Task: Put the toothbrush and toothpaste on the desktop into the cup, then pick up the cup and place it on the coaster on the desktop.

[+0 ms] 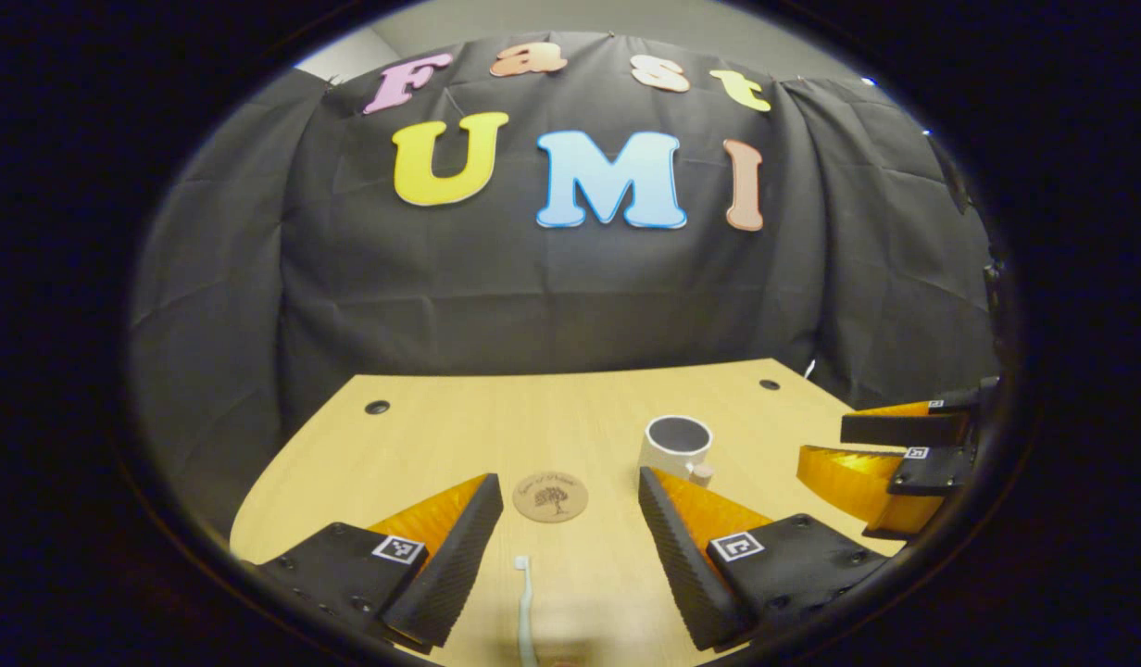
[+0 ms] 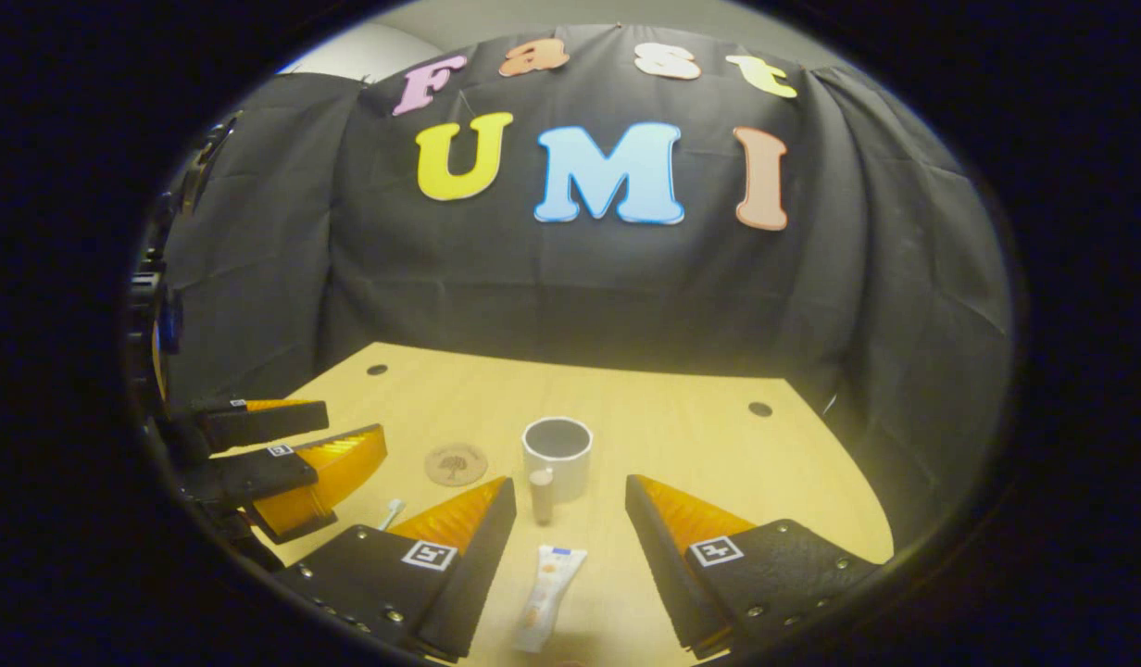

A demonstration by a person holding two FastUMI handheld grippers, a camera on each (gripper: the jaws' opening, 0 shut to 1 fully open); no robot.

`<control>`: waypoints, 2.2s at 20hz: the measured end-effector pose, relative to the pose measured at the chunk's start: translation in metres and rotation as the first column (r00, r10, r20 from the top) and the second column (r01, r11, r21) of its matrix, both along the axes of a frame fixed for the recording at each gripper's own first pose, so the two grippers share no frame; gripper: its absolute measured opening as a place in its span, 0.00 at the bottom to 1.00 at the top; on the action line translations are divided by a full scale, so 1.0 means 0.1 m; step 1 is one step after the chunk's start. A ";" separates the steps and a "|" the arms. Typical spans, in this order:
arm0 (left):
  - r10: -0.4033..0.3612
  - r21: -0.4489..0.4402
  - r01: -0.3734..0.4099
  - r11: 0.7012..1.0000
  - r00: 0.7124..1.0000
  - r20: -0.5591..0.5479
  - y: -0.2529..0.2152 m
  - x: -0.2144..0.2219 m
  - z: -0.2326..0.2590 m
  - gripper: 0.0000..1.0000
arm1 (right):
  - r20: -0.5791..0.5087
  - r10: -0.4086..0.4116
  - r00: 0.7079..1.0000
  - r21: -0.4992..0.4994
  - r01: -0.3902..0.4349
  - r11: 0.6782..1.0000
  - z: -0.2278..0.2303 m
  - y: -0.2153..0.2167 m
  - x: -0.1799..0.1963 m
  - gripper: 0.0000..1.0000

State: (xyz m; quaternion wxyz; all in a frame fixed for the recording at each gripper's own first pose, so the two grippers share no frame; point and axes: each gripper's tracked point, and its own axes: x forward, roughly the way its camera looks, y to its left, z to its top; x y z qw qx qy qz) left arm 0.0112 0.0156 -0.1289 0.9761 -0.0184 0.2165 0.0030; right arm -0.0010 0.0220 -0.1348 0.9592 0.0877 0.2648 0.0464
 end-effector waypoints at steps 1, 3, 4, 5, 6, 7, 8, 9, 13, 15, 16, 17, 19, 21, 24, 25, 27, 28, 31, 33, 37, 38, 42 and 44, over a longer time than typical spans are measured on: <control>-0.001 -0.003 0.001 1.000 0.999 -0.036 0.01 0.00 -0.10 0.96 | -0.035 0.005 0.999 0.015 -0.005 1.000 -0.09 0.03 -0.01 0.76; 0.009 -0.009 -0.010 1.000 0.995 -0.098 0.06 -0.01 -0.27 0.96 | -0.105 0.016 0.994 0.037 -0.012 0.999 -0.26 0.09 -0.02 0.76; 0.014 -0.011 -0.016 1.000 0.991 -0.129 0.09 -0.02 -0.37 0.96 | -0.138 0.021 0.990 0.045 -0.015 0.999 -0.34 0.12 -0.02 0.76; 0.020 -0.012 -0.022 1.000 0.986 -0.166 0.11 -0.03 -0.47 0.96 | -0.170 0.026 0.985 0.054 -0.017 0.998 -0.41 0.14 -0.04 0.76; 0.026 -0.013 -0.029 0.999 0.979 -0.200 0.14 -0.03 -0.55 0.96 | -0.196 0.032 0.980 0.065 -0.020 0.998 -0.47 0.17 -0.04 0.76; 0.027 -0.019 -0.033 0.999 0.972 -0.232 0.15 -0.04 -0.64 0.96 | -0.224 0.039 0.974 0.074 -0.023 0.997 -0.53 0.21 -0.05 0.76; 0.029 -0.022 -0.036 0.999 0.964 -0.265 0.17 -0.05 -0.72 0.96 | -0.250 0.044 0.967 0.082 -0.024 0.996 -0.58 0.22 -0.05 0.76; 0.030 -0.025 -0.039 0.999 0.955 -0.295 0.19 -0.08 -0.80 0.96 | -0.276 0.050 0.960 0.091 -0.025 0.996 -0.61 0.24 -0.05 0.76; 0.026 -0.023 -0.039 0.999 0.911 -0.412 0.21 -0.20 -1.10 0.96 | -0.360 0.069 0.930 0.121 -0.027 0.992 -0.85 0.34 -0.11 0.77; 0.020 -0.022 -0.036 0.999 0.874 -0.486 0.22 -0.28 -1.24 0.97 | -0.405 0.075 0.911 0.125 -0.026 0.992 -0.98 0.37 -0.13 0.78; 0.017 -0.021 -0.033 0.999 0.855 -0.519 0.22 -0.30 -1.34 0.98 | -0.427 0.081 0.901 0.131 -0.027 0.991 -1.03 0.38 -0.15 0.78; 0.016 -0.022 -0.034 0.999 0.840 -0.543 0.22 -0.32 -1.41 0.98 | -0.448 0.089 0.889 0.143 -0.027 0.989 -1.08 0.41 -0.17 0.75; 0.007 -0.033 -0.033 0.999 0.805 -0.593 0.22 -0.38 -1.53 0.98 | -0.490 0.101 0.866 0.163 -0.022 0.986 -1.17 0.46 -0.22 0.78; 0.000 -0.038 -0.032 0.999 0.771 -0.637 0.21 -0.43 -1.63 0.98 | -0.554 0.120 0.824 0.172 -0.027 0.985 -1.27 0.49 -0.32 0.79; -0.008 -0.040 -0.027 0.999 0.735 -0.677 0.22 -0.46 -1.73 0.98 | -0.582 0.132 0.802 0.182 -0.030 0.983 -1.35 0.52 -0.32 0.79; -0.010 -0.034 -0.019 0.999 0.726 -0.688 0.23 -0.45 -1.76 0.98 | -0.590 0.125 0.798 0.172 -0.027 0.985 -1.39 0.51 -0.33 0.77; -0.023 -0.033 -0.001 0.999 0.705 -0.709 0.22 -0.47 -1.79 0.98 | -0.609 0.122 0.783 0.165 -0.025 0.986 -1.45 0.51 -0.33 0.79; -0.029 -0.036 0.004 0.999 0.697 -0.717 0.21 -0.48 -1.82 0.98 | -0.619 0.122 0.776 0.162 -0.026 0.986 -1.49 0.51 -0.33 0.80; -0.025 -0.036 -0.002 0.999 0.673 -0.739 0.21 -0.51 -1.89 0.99 | -0.635 0.126 0.762 0.160 -0.030 0.987 -1.55 0.50 -0.33 0.79; -0.015 -0.012 0.009 1.000 0.668 -0.744 0.26 -0.52 -1.91 0.98 | -0.644 0.126 0.754 0.157 -0.031 0.987 -1.60 0.50 -0.33 0.79; -0.030 -0.004 0.042 0.999 0.658 -0.753 0.24 -0.52 -1.91 0.89 | -0.666 0.126 0.736 0.154 -0.030 0.988 -1.68 0.50 -0.37 0.79; -0.027 -0.002 0.038 0.999 0.658 -0.753 0.25 -0.51 -1.90 0.80 | -0.661 0.120 0.741 0.145 -0.032 0.989 -1.69 0.49 -0.35 0.79; -0.013 0.003 0.022 1.000 0.671 -0.741 0.29 -0.50 -1.91 0.38 | -0.660 0.130 0.740 0.132 -0.056 0.990 -1.71 0.45 -0.37 0.64; -0.018 -0.005 0.022 1.000 0.677 -0.736 0.29 -0.49 -1.90 0.19 | -0.658 0.147 0.738 0.144 -0.069 0.987 -1.68 0.43 -0.43 0.42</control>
